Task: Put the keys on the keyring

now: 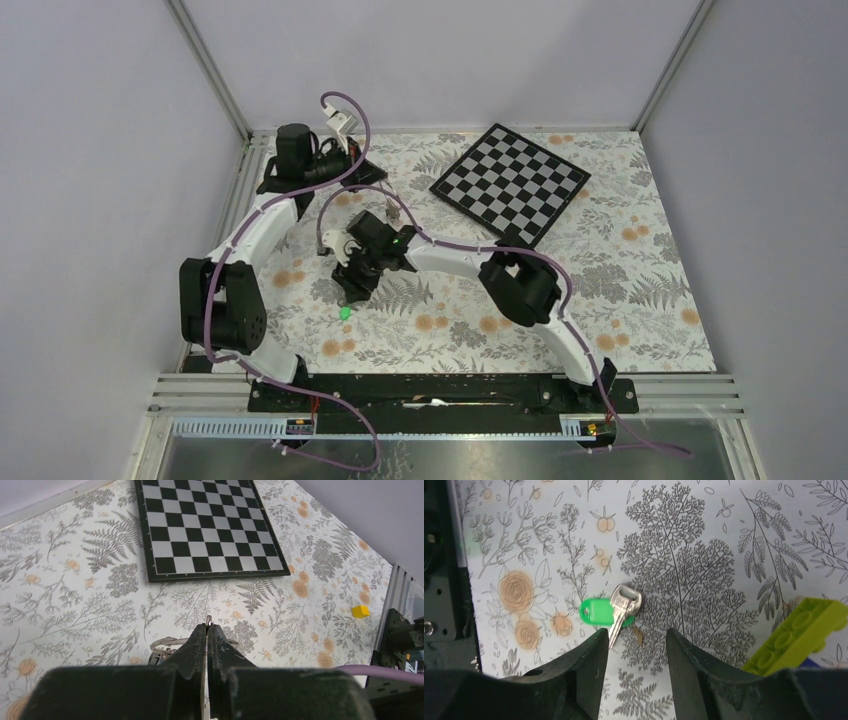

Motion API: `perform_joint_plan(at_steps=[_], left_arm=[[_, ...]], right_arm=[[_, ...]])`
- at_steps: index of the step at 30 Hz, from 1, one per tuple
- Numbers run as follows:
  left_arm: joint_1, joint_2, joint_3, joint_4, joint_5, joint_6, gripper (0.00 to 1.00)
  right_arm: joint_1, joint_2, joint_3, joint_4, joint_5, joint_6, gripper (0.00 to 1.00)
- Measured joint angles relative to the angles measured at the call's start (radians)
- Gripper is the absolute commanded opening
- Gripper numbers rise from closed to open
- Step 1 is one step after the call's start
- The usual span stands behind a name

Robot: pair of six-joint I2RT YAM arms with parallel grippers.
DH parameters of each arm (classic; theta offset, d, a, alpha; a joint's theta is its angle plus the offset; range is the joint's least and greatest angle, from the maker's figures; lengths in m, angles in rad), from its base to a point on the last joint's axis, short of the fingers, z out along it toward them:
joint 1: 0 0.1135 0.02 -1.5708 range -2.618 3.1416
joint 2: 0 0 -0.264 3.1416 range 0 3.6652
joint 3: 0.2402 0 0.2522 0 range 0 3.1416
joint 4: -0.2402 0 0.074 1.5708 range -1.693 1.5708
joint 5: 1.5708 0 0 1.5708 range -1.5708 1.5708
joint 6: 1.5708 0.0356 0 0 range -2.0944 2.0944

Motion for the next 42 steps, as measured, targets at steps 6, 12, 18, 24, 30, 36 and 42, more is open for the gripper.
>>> perform_joint_plan(at_steps=[6,12,18,24,30,36,42], left_arm=[[0.016,0.021,0.007,-0.024,-0.018,0.023,0.00],[0.016,0.021,0.020,-0.047,-0.017,0.041,0.00],[0.014,0.021,0.024,-0.066,-0.015,0.047,0.00],[0.011,0.021,0.024,-0.070,-0.011,0.049,0.00],[0.010,0.021,0.024,-0.082,-0.006,0.049,0.00],[0.009,0.021,0.024,-0.097,-0.004,0.053,0.00],[0.009,0.021,0.030,-0.129,0.002,0.095,0.00]], right_arm=[[0.021,0.092,0.143,-0.076,0.034,0.011,0.51],[0.037,0.129,0.202,-0.112,0.042,0.018,0.47],[0.041,0.138,0.204,-0.125,0.047,0.021,0.38],[0.047,0.138,0.203,-0.130,0.063,0.021,0.21],[0.048,0.138,0.203,-0.134,0.068,0.020,0.06],[0.050,0.138,0.203,-0.134,0.068,0.019,0.02],[0.051,0.128,0.192,-0.134,0.069,0.008,0.00]])
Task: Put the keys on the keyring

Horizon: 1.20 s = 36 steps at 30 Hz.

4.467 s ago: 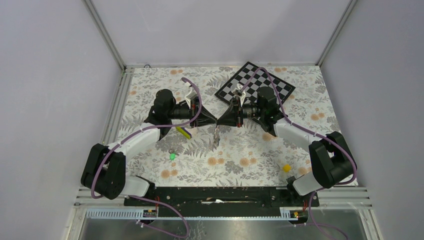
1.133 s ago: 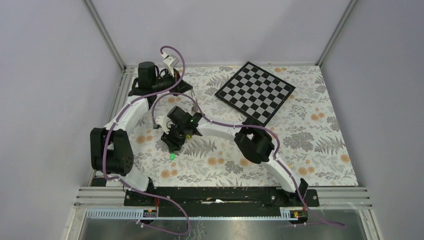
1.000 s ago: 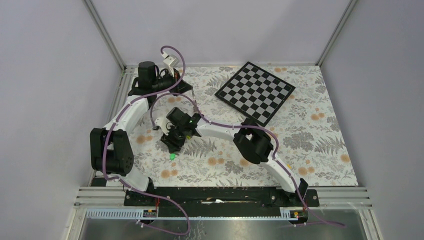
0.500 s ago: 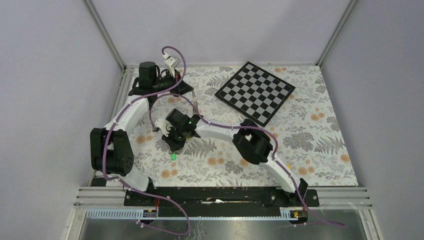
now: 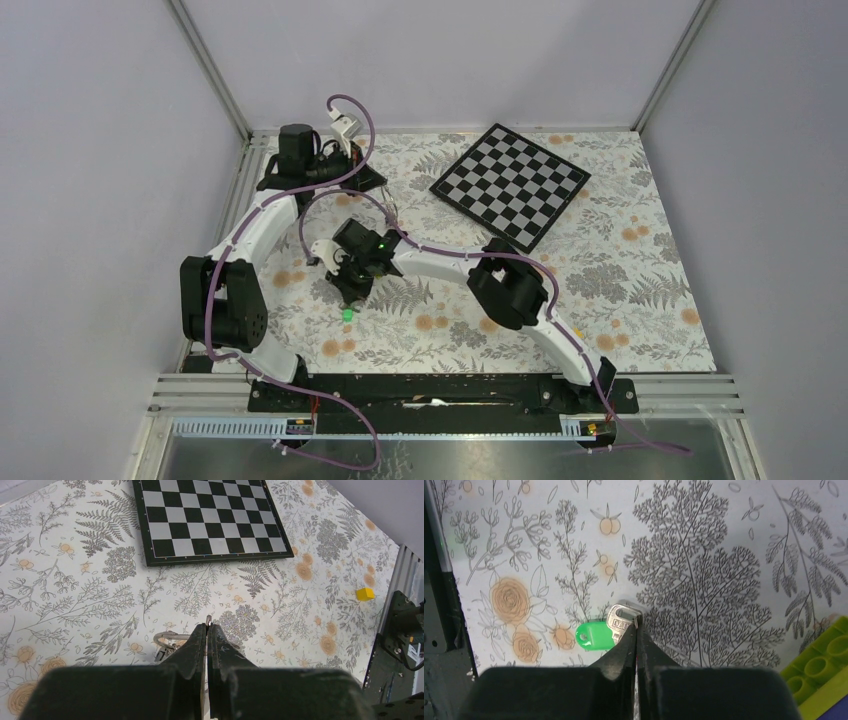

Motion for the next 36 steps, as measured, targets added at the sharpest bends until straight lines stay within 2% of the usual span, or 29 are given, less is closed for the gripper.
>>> perform_joint_plan(at_steps=[6,15,20,27,31,36], left_arm=[[-0.002,0.000,0.026,-0.043,0.004,0.043,0.00],[-0.003,0.000,0.035,-0.053,0.025,0.063,0.00],[-0.003,0.000,0.035,-0.053,0.044,0.077,0.00],[-0.012,0.000,0.035,-0.055,0.053,0.108,0.00],[-0.023,0.000,0.035,-0.055,0.055,0.125,0.00],[-0.051,0.000,0.035,-0.076,0.059,0.159,0.00]], right_arm=[[0.000,-0.092,-0.096,-0.027,0.021,-0.035,0.00],[0.000,-0.348,-0.263,-0.034,0.101,-0.158,0.00],[0.000,-0.471,-0.385,-0.030,0.216,-0.267,0.03],[-0.005,-0.551,-0.597,-0.062,0.386,-0.397,0.00],[-0.026,-0.590,-0.679,-0.110,0.392,-0.423,0.01],[-0.083,-0.656,-0.685,-0.147,0.336,-0.436,0.00]])
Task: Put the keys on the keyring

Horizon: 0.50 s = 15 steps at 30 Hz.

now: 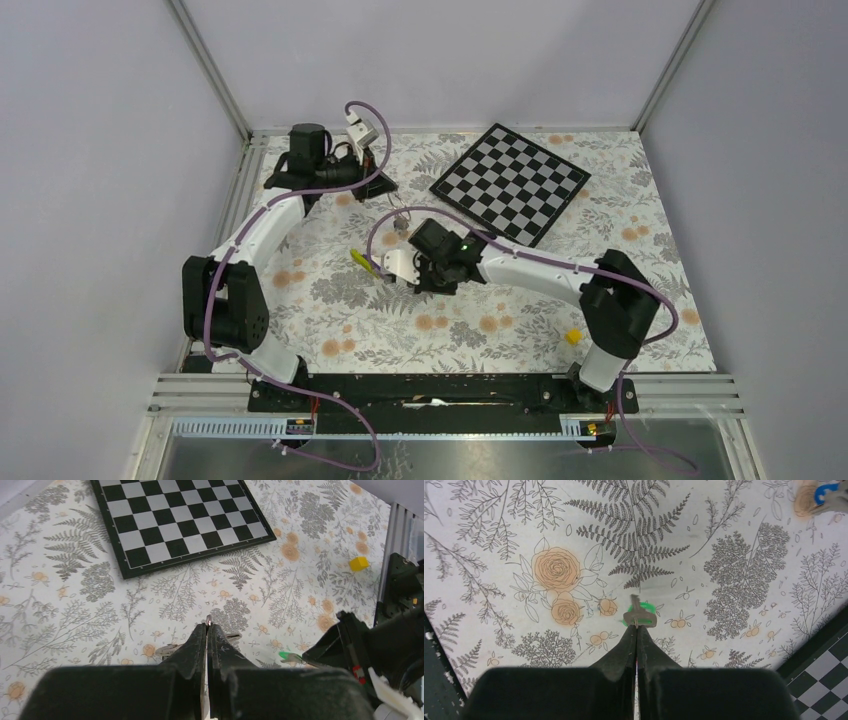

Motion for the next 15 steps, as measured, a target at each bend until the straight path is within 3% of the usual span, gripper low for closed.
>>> perform_joint_plan(at_steps=[15], left_arm=[[-0.033,-0.005,-0.051,-0.027,0.109,0.032,0.00]], right_arm=[[-0.263,-0.222,-0.029,0.005,-0.338,0.032,0.00]])
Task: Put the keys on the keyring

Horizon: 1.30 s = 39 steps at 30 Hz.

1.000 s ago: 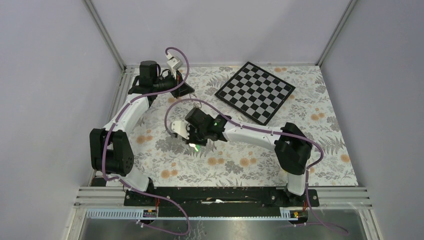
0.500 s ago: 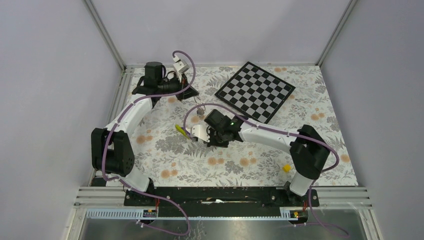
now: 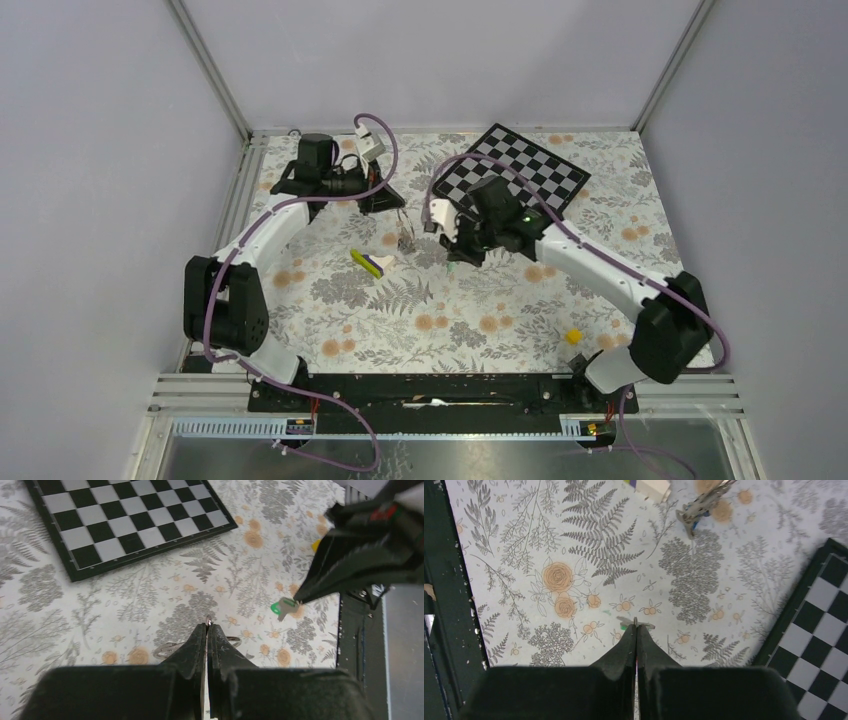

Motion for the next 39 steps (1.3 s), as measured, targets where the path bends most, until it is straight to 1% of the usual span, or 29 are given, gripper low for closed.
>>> perform_joint_plan(at_steps=[3,6,12,16,19,27,34,39], left_arm=[[-0.025,-0.015,-0.022,0.001,0.023,0.003,0.00],[-0.062,-0.035,-0.035,0.001,0.048,0.003,0.00],[-0.149,-0.078,-0.040,0.002,0.080,-0.005,0.00],[-0.208,-0.087,-0.040,0.007,0.093,-0.041,0.00],[-0.244,-0.087,-0.040,0.029,0.101,-0.116,0.00],[-0.300,-0.085,-0.040,0.117,0.103,-0.357,0.00],[-0.323,-0.070,-0.040,0.182,0.103,-0.510,0.00],[-0.337,-0.053,-0.040,0.206,0.102,-0.569,0.00]], right_arm=[[-0.039,-0.084,-0.039,0.042,-0.037,-0.002,0.00],[-0.052,-0.154,-0.070,0.068,-0.053,-0.022,0.00],[-0.068,-0.206,-0.091,0.107,-0.062,-0.091,0.00],[-0.072,-0.236,-0.119,0.131,-0.060,-0.130,0.00],[-0.074,-0.286,-0.147,0.145,-0.063,-0.155,0.00],[-0.074,-0.438,-0.187,0.154,-0.073,-0.206,0.00],[-0.074,-0.457,-0.211,0.155,-0.077,-0.228,0.00],[-0.074,-0.462,-0.214,0.154,-0.080,-0.230,0.00]])
